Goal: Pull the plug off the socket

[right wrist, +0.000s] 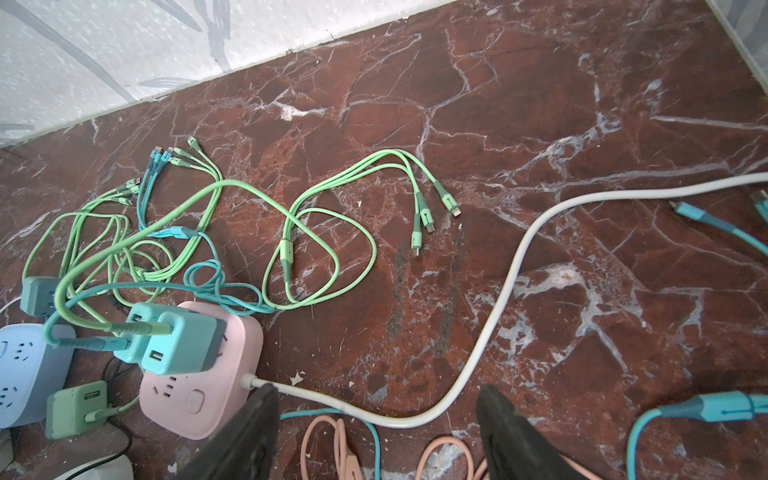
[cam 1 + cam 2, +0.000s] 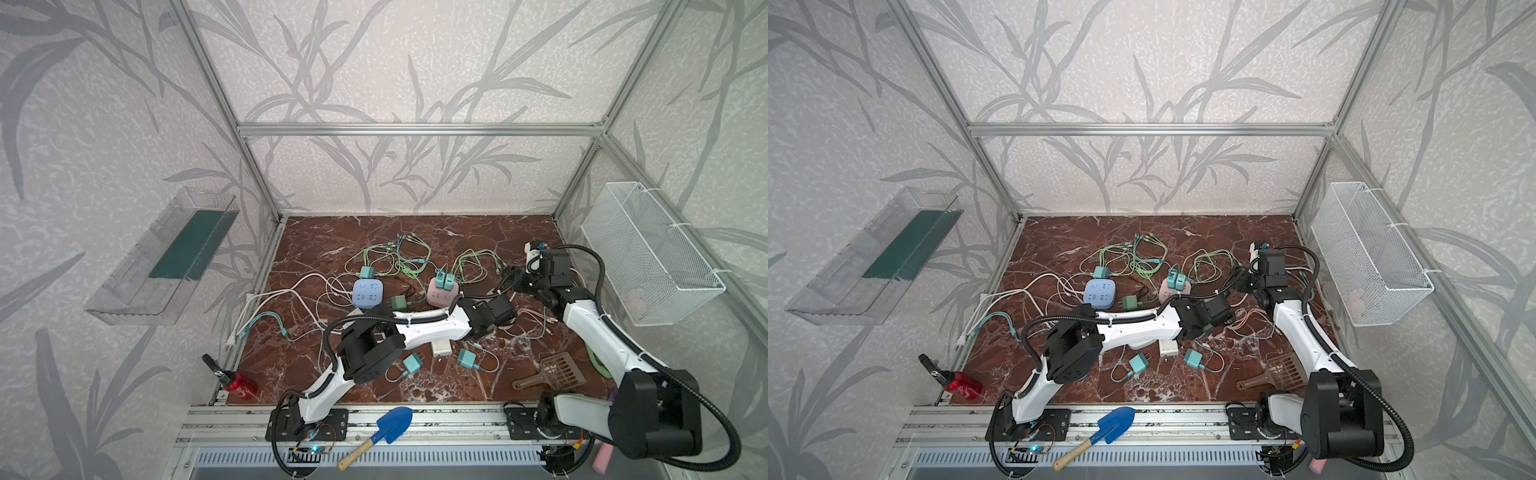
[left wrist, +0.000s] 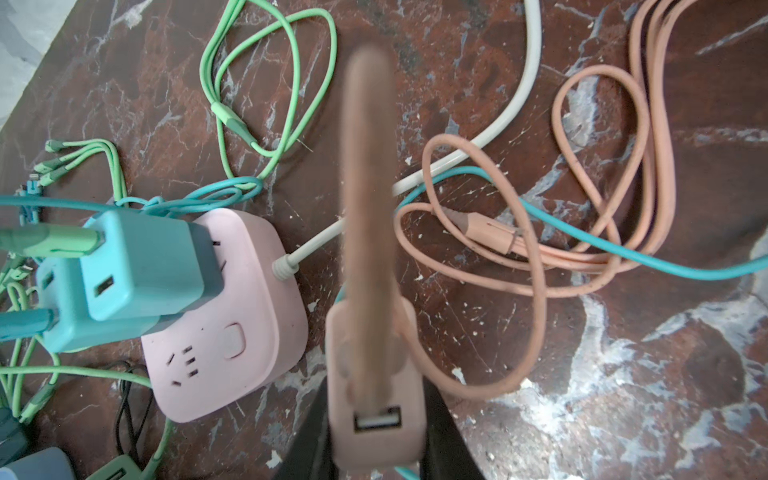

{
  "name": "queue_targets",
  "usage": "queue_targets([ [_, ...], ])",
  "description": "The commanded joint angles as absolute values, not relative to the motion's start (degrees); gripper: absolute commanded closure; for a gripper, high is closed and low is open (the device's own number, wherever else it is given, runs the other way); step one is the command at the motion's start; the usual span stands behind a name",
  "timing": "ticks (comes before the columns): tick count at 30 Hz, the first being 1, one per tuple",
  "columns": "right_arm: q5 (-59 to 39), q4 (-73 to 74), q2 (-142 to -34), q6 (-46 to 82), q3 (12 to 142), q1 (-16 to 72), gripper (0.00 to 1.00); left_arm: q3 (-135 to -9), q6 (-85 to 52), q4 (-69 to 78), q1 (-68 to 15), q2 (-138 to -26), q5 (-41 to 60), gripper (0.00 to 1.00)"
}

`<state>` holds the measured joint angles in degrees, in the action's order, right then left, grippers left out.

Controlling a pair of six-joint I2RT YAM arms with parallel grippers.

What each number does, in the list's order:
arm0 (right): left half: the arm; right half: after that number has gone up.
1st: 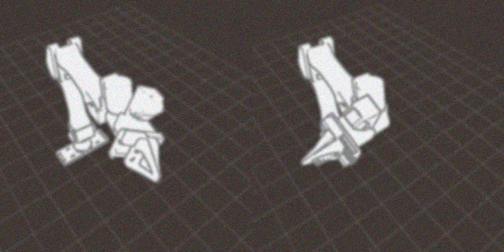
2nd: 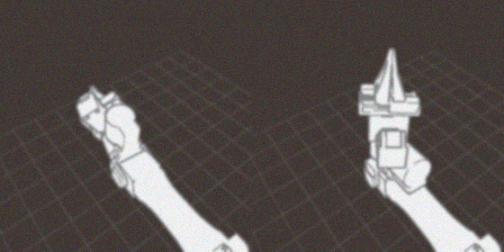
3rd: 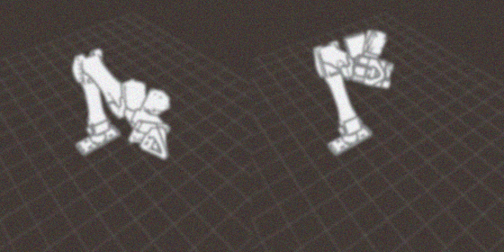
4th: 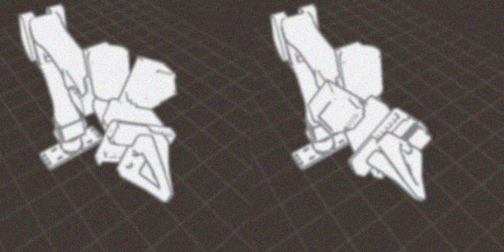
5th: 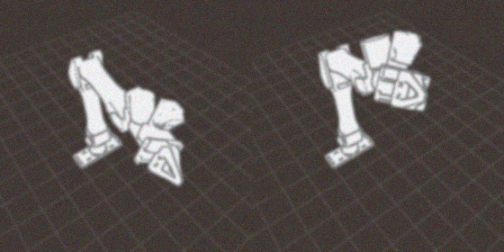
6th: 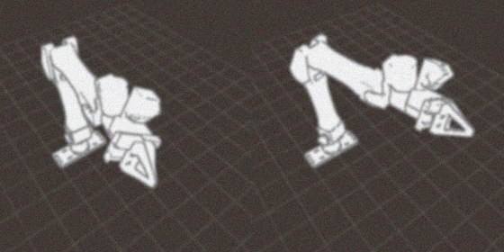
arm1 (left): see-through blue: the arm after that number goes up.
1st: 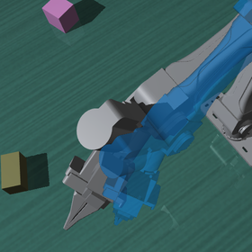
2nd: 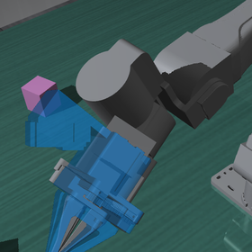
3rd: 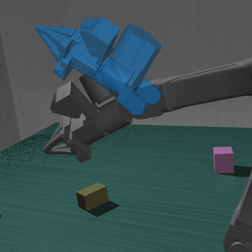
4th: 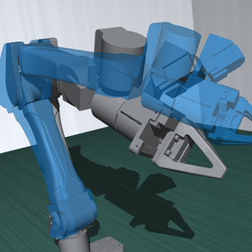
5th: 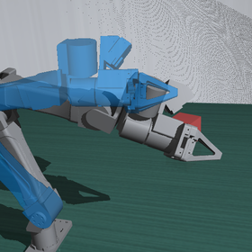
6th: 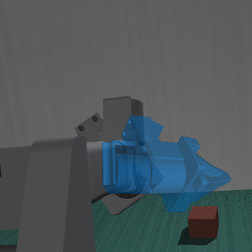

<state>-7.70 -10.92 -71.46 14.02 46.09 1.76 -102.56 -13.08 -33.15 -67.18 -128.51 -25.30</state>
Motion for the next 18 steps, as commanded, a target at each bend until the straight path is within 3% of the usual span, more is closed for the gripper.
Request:
queue_targets([
  [1,-7.25,-9.83,-69.96,14.69,45.26,1.51,0.25,-106.48,-12.35,-38.21,-68.09,-131.34,-30.23,0.77],
  [7,-7.82,-9.75,-70.49,14.60,45.27,1.51,0.24,-108.45,-12.56,-39.66,-68.97,-133.63,-30.62,0.76],
  [18,-6.33,-9.58,-69.27,14.27,44.74,1.41,0.24,-110.10,-10.75,-41.29,-69.94,-135.06,-30.02,0.44],
])
